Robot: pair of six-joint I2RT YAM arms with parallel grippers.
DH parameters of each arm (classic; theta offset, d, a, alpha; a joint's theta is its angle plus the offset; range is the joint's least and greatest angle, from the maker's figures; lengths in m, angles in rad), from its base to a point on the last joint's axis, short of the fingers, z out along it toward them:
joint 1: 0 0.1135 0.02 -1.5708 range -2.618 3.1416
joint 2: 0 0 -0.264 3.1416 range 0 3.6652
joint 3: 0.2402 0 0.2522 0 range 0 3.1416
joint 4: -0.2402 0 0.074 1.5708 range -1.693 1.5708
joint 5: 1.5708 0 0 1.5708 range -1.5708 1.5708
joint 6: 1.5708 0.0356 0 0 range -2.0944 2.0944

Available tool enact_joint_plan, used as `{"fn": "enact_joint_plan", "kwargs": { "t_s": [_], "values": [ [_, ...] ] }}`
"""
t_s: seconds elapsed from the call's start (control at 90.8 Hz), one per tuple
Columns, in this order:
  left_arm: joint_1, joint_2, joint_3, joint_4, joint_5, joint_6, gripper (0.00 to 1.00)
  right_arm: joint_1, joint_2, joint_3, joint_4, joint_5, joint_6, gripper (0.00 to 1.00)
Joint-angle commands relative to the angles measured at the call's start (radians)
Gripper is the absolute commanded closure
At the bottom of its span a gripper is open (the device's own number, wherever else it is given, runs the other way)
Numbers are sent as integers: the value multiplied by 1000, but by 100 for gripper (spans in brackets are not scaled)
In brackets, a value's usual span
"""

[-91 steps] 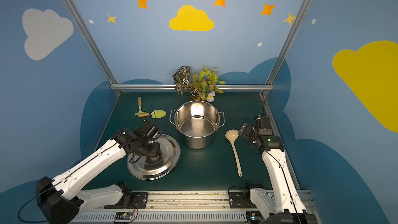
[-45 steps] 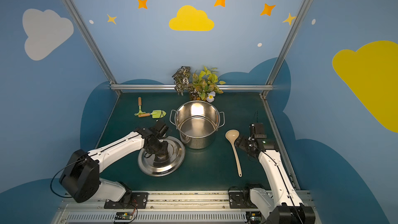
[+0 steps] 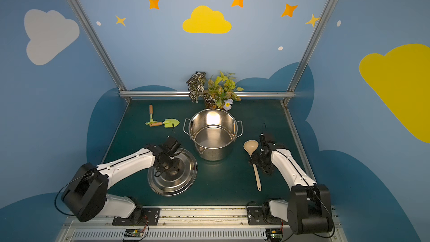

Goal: Stir the soup with a spoon
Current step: Place the lid at the center of the board, then pick up the spoon from the center of the board.

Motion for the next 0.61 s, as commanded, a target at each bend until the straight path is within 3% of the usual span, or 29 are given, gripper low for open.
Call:
{"fn": "enact_joint_plan", "kwargs": {
  "t_s": [0.0,0.187,0.595],
  "values": [
    [2,-33,-28,-2,10,-27,56,17,32,21,-8,-8,18,23],
    [2,-103,-48,-14,18,-33,33,24,91,23,13,-13,5,26],
    [2,-270,5,-60,70,-23,0,25,178,24,53,-11,-24,42]
  ]
}}
